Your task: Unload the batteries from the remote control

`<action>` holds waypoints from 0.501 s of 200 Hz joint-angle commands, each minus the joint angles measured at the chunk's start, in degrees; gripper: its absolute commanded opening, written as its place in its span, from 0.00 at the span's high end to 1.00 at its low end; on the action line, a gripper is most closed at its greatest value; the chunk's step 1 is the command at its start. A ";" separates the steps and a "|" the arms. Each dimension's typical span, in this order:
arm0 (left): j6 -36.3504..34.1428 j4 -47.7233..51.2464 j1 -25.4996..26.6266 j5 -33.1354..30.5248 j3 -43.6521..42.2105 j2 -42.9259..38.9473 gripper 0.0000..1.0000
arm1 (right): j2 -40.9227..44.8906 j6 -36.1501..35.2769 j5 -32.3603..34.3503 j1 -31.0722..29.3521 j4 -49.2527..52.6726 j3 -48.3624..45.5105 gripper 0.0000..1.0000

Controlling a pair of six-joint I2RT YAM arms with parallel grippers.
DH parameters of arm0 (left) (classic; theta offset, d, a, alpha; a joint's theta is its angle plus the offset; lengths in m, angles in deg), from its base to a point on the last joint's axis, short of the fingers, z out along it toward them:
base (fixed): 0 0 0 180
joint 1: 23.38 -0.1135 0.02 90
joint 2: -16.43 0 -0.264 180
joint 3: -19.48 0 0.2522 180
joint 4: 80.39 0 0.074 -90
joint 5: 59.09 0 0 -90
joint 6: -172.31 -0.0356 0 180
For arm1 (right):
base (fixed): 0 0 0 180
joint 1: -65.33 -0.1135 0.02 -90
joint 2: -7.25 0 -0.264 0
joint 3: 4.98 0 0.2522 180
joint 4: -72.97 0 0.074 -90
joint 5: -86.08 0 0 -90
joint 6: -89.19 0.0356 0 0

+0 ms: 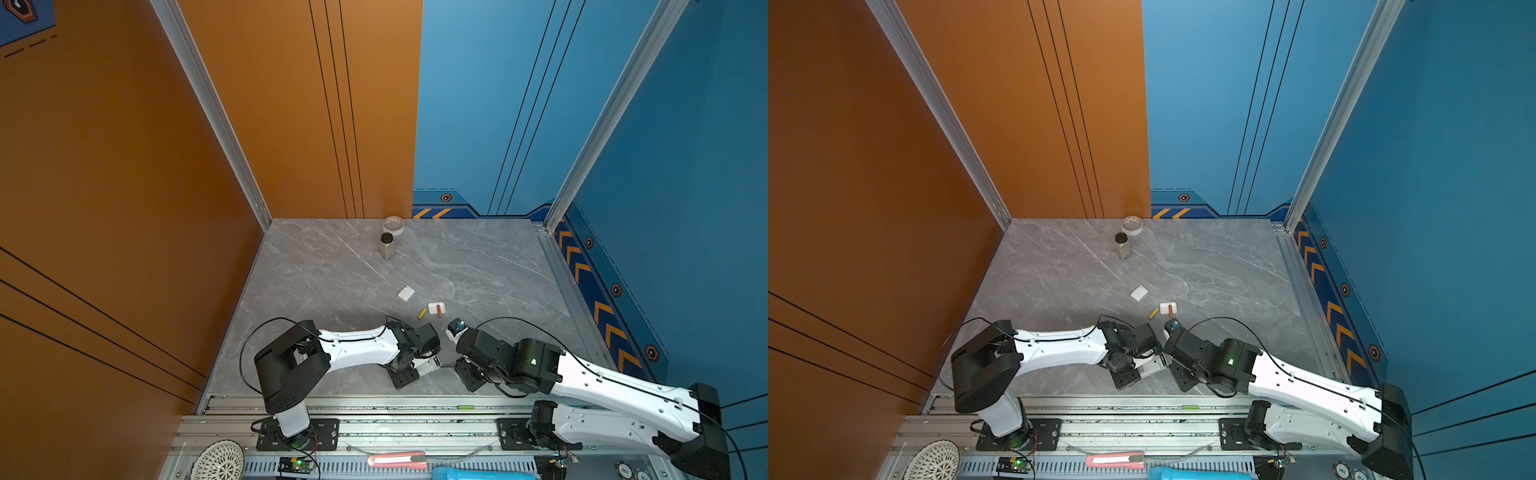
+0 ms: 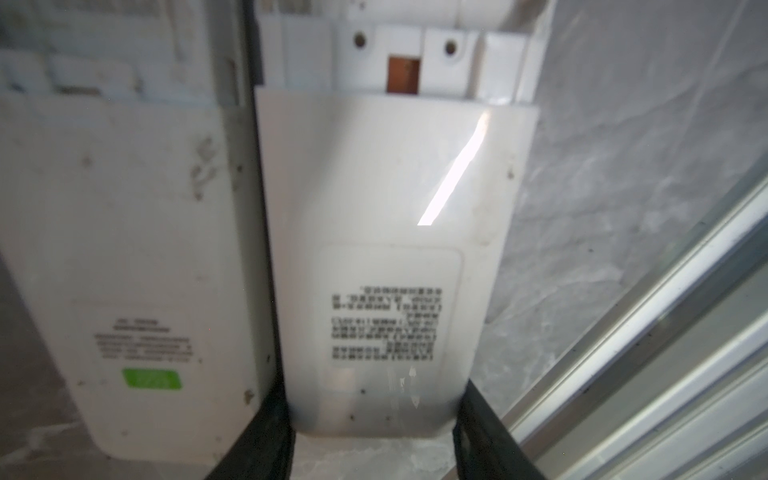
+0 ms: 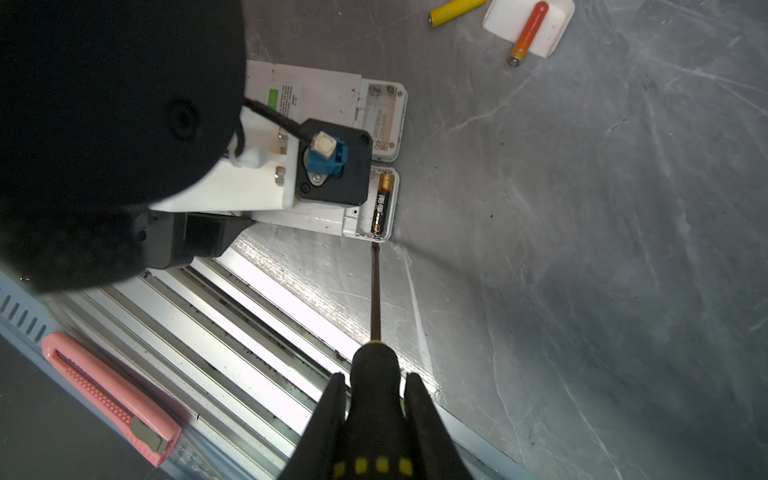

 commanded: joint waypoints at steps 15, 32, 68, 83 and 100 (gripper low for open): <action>-1.09 1.81 -0.41 0.25 -0.47 2.25 0.98 | 0.00 -1.15 0.59 0.46 0.55 0.26 1.00; -1.14 1.80 -0.40 0.25 -0.45 2.29 0.98 | -0.33 -1.31 0.42 0.59 0.34 0.34 1.00; -1.23 1.81 -0.33 0.42 -0.45 2.29 0.98 | -0.71 -1.09 0.20 0.69 -0.92 -0.10 1.00; -1.29 1.81 -0.35 0.49 -0.38 2.38 0.98 | -1.21 -1.20 0.16 0.79 -1.31 0.13 1.00; -1.36 1.80 -0.32 0.55 -0.31 2.47 0.98 | -1.82 -1.42 -0.03 0.89 -2.07 0.32 1.00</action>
